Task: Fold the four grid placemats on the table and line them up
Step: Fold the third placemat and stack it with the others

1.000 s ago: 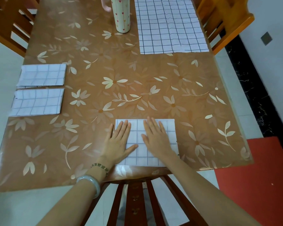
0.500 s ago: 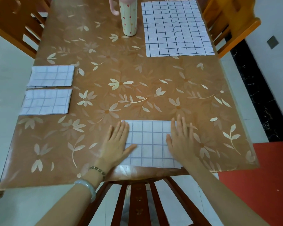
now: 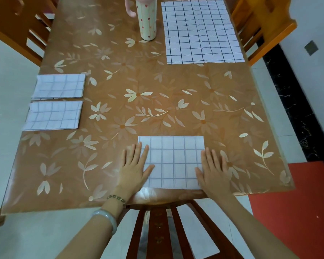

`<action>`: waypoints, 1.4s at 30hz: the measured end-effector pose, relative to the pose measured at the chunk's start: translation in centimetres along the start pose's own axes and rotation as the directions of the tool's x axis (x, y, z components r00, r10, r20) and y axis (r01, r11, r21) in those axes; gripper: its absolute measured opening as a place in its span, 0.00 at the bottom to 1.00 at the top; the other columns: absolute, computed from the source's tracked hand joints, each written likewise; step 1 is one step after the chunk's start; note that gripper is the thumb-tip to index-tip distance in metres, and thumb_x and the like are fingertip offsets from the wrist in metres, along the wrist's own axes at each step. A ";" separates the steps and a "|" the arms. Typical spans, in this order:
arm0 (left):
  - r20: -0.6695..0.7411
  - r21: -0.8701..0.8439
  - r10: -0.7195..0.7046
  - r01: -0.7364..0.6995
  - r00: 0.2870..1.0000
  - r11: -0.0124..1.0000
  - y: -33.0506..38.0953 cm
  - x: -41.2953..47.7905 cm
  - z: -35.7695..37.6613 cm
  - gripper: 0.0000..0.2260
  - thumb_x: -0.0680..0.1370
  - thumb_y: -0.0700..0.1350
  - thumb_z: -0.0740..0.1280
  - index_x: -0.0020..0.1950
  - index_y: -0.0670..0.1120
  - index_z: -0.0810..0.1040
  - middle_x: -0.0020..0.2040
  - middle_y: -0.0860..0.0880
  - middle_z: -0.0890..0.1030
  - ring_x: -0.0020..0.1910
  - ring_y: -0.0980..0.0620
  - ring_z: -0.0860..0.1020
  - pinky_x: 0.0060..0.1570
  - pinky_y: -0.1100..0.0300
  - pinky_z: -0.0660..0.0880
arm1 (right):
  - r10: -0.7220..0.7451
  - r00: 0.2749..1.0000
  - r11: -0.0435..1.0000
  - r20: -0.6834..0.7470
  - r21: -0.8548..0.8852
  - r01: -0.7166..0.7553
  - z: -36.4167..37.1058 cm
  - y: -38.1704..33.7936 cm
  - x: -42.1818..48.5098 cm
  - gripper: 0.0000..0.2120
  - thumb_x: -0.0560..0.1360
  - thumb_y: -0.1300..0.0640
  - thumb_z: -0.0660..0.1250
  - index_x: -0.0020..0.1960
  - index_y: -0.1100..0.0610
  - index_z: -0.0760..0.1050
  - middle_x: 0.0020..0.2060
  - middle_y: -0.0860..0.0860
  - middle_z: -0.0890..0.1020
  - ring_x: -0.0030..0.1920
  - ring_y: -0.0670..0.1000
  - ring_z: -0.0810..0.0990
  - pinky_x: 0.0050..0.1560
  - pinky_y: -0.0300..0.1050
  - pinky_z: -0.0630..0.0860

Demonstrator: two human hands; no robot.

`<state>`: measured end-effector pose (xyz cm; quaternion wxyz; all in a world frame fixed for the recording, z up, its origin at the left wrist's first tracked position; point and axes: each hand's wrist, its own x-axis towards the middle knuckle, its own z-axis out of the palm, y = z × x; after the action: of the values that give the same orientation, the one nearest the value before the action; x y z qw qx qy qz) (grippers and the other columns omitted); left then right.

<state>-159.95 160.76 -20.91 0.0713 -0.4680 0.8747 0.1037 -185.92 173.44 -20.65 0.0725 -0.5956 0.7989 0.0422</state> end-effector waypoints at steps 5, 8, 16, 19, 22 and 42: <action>-0.013 -0.053 -0.136 0.135 0.991 0.989 -1.4 -1.3 -0.5 0.34 0.79 0.65 0.46 0.78 0.45 0.55 0.78 0.41 0.57 0.77 0.44 0.50 0.74 0.45 0.45 | 0.011 0.999 1.000 0.052 -0.007 -0.010 0.3 0.7 0.1 0.32 0.79 0.42 0.48 0.75 0.61 0.60 0.73 0.59 0.64 0.74 0.61 0.60 0.73 0.61 0.54; -0.034 -0.258 -0.241 0.225 0.970 0.940 0.1 -1.1 -1.8 0.31 0.77 0.59 0.58 0.75 0.42 0.64 0.74 0.40 0.65 0.73 0.41 0.63 0.69 0.47 0.60 | 0.018 0.998 1.000 0.057 -0.009 -0.017 0.0 0.5 0.1 0.32 0.78 0.42 0.48 0.74 0.62 0.61 0.73 0.60 0.65 0.73 0.61 0.62 0.72 0.61 0.55; 0.142 -0.769 -0.561 0.447 0.816 0.457 3.5 1.2 -4.8 0.20 0.72 0.42 0.72 0.59 0.41 0.69 0.52 0.46 0.73 0.49 0.48 0.73 0.45 0.57 0.70 | 0.030 0.996 1.000 0.086 0.001 -0.030 -0.2 0.5 0.4 0.32 0.78 0.40 0.48 0.74 0.61 0.63 0.72 0.61 0.65 0.73 0.61 0.62 0.72 0.61 0.56; 0.233 -0.774 -0.595 0.517 0.769 0.366 3.0 1.6 -4.8 0.11 0.73 0.44 0.73 0.48 0.43 0.73 0.42 0.47 0.77 0.45 0.44 0.78 0.39 0.56 0.71 | 0.027 0.996 1.000 0.082 -0.001 -0.027 -0.5 0.6 0.3 0.33 0.78 0.40 0.45 0.74 0.60 0.62 0.72 0.62 0.64 0.73 0.62 0.62 0.71 0.62 0.58; 0.221 -0.755 -0.600 0.524 0.769 0.393 1.9 1.6 -4.6 0.14 0.72 0.44 0.73 0.32 0.46 0.70 0.31 0.50 0.74 0.39 0.41 0.78 0.31 0.58 0.65 | 0.015 0.998 1.000 0.068 -0.004 -0.015 -0.9 0.4 0.6 0.33 0.78 0.39 0.43 0.74 0.58 0.62 0.73 0.62 0.63 0.73 0.62 0.60 0.71 0.62 0.55; 0.161 -0.725 -0.657 0.540 0.737 0.428 -4.9 -0.5 -5.5 0.09 0.73 0.46 0.72 0.39 0.42 0.77 0.35 0.49 0.78 0.36 0.48 0.78 0.32 0.58 0.71 | -0.328 0.941 0.864 -0.079 0.378 0.333 -4.7 -12.6 6.7 0.17 0.73 0.56 0.70 0.61 0.58 0.78 0.51 0.59 0.76 0.49 0.59 0.77 0.45 0.50 0.78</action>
<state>-155.73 157.19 -16.07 -0.1543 -0.7409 0.5339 0.3772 -176.07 162.73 -16.88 0.1897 -0.6976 0.6780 -0.1329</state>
